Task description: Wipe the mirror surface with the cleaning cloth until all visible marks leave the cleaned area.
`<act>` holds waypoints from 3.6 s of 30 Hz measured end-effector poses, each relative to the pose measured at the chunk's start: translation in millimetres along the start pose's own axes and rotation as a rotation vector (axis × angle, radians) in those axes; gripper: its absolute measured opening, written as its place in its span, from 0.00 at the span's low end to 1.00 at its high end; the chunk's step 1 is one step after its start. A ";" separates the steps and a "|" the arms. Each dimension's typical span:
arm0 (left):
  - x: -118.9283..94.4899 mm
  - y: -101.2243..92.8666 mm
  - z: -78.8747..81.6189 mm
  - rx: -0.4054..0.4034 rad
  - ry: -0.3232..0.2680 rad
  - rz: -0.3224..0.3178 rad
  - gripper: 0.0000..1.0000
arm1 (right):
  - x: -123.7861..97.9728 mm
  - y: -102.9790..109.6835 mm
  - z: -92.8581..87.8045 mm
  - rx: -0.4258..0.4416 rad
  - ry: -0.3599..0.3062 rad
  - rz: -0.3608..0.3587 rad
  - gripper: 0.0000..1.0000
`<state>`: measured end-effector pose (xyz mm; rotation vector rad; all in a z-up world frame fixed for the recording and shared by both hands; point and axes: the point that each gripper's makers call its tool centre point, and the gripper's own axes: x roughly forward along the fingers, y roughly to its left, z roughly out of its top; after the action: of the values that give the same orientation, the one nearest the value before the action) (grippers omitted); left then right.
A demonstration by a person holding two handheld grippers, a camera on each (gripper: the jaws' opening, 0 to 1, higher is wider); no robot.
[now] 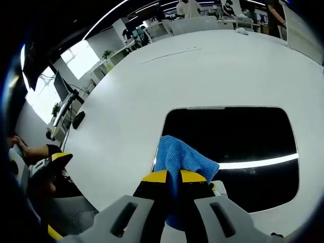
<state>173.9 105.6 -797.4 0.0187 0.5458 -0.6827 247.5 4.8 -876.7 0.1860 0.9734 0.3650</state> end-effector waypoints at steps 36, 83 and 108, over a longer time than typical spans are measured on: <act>-0.6 15.5 -15.6 0.011 0.037 0.031 0.98 | 11.3 6.4 9.8 -0.054 0.025 0.022 0.01; -1.2 11.6 -13.8 -0.008 0.046 0.029 0.96 | 52.1 -9.9 75.6 -0.135 -0.005 0.001 0.01; -1.3 11.5 -13.6 -0.007 0.048 0.035 0.96 | 51.7 -25.1 75.7 -0.132 -0.009 0.019 0.01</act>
<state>173.7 118.0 -810.3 0.0381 0.5927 -0.6477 342.3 2.0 -882.7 0.0765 0.9356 0.4440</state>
